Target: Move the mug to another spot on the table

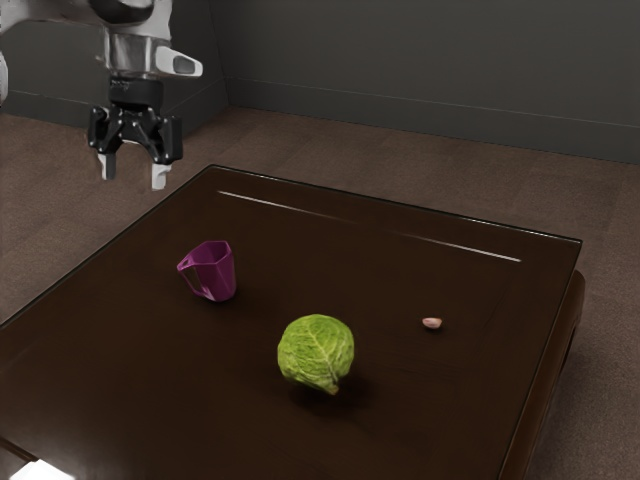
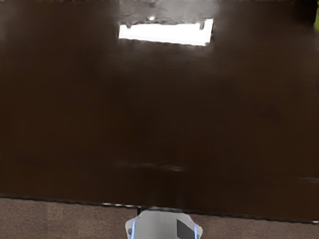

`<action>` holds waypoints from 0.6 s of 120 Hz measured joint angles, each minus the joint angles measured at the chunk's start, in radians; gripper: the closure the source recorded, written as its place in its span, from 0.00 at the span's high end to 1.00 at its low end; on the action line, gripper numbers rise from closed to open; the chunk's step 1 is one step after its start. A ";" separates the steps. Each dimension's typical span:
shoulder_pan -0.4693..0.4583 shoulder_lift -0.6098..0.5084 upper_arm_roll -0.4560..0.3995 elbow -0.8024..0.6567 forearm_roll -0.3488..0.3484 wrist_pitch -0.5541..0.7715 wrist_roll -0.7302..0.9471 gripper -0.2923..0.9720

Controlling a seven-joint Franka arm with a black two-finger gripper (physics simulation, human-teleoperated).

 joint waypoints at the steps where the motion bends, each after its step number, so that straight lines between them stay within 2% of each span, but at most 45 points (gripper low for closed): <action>1: 0.000 0.001 0.001 -0.003 -0.001 0.021 0.001 0.76; 15: 0.014 0.000 -0.004 -0.019 -0.022 0.246 0.016 0.76; 36: 0.027 0.033 0.002 -0.021 -0.014 0.441 0.088 0.76; 53: 0.072 0.057 0.003 -0.021 0.001 0.560 0.249 0.76; 72: 0.089 0.088 0.005 -0.029 -0.004 0.624 0.439 0.75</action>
